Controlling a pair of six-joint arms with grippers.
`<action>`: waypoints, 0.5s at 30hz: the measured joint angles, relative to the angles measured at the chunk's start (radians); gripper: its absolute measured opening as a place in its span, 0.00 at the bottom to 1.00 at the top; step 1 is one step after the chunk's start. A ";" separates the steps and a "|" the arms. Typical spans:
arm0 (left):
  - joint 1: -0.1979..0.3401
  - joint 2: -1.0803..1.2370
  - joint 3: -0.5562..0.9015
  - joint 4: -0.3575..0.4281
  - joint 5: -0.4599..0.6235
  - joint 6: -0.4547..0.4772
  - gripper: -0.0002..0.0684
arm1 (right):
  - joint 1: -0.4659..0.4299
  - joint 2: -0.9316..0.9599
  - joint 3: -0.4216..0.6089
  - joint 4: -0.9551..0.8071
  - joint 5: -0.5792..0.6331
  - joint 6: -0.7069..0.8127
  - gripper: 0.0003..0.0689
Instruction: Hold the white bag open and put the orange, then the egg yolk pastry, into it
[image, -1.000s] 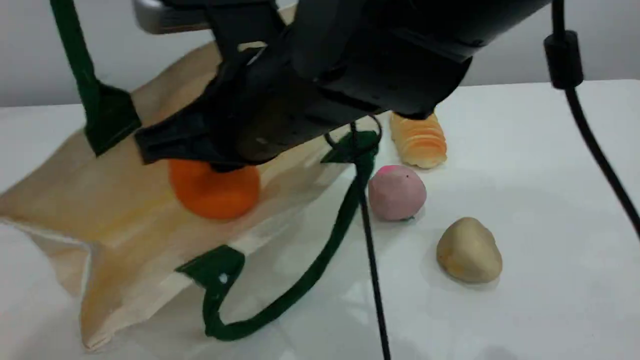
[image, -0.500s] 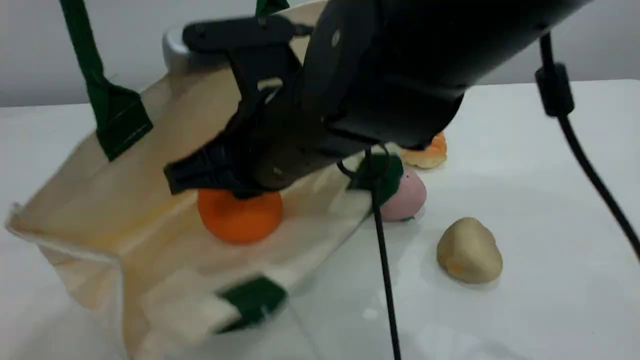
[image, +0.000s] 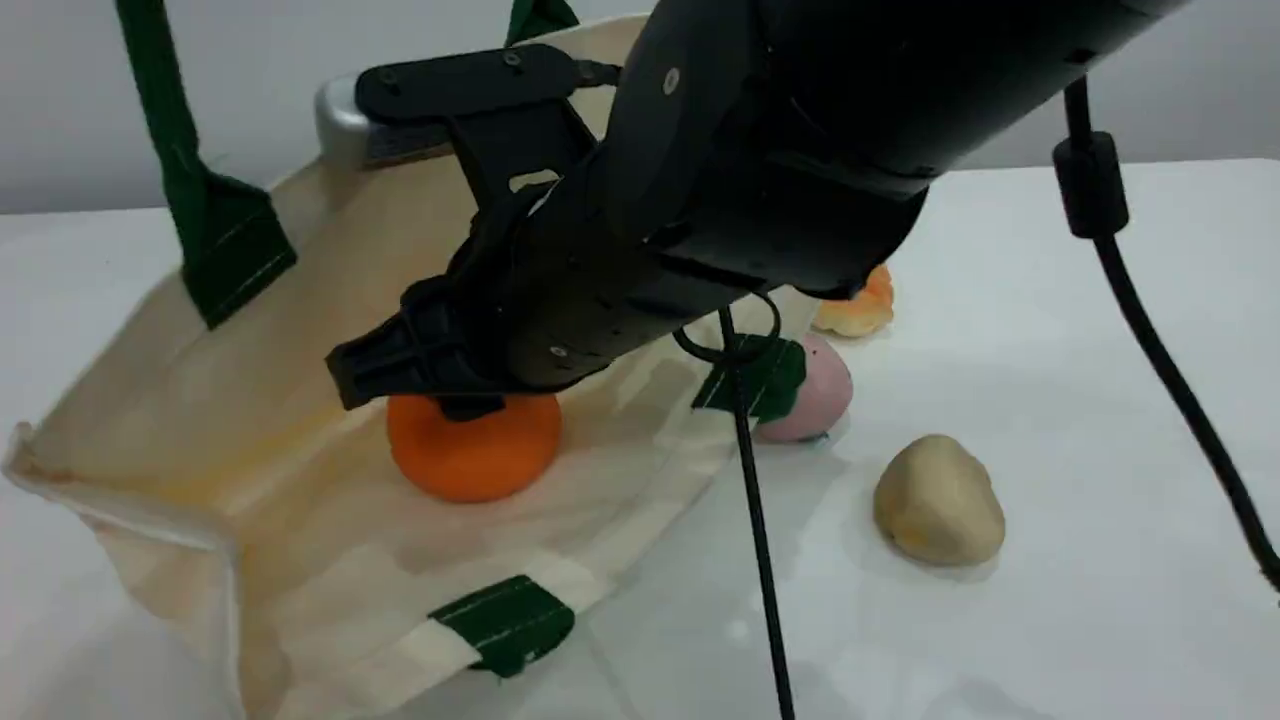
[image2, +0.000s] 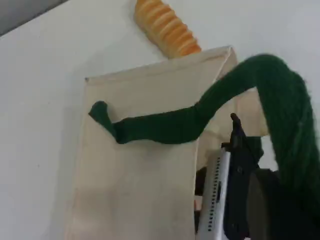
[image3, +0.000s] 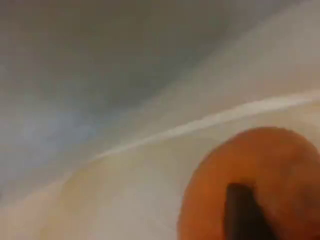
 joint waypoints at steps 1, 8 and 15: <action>0.000 0.000 0.000 0.005 0.000 0.000 0.10 | 0.000 -0.007 0.000 0.000 0.003 -0.014 0.44; 0.000 0.000 0.000 0.007 -0.001 0.000 0.10 | -0.014 -0.090 0.002 -0.001 0.126 -0.076 0.60; 0.001 -0.011 0.000 0.045 -0.004 -0.001 0.10 | -0.108 -0.188 0.002 -0.038 0.388 -0.088 0.61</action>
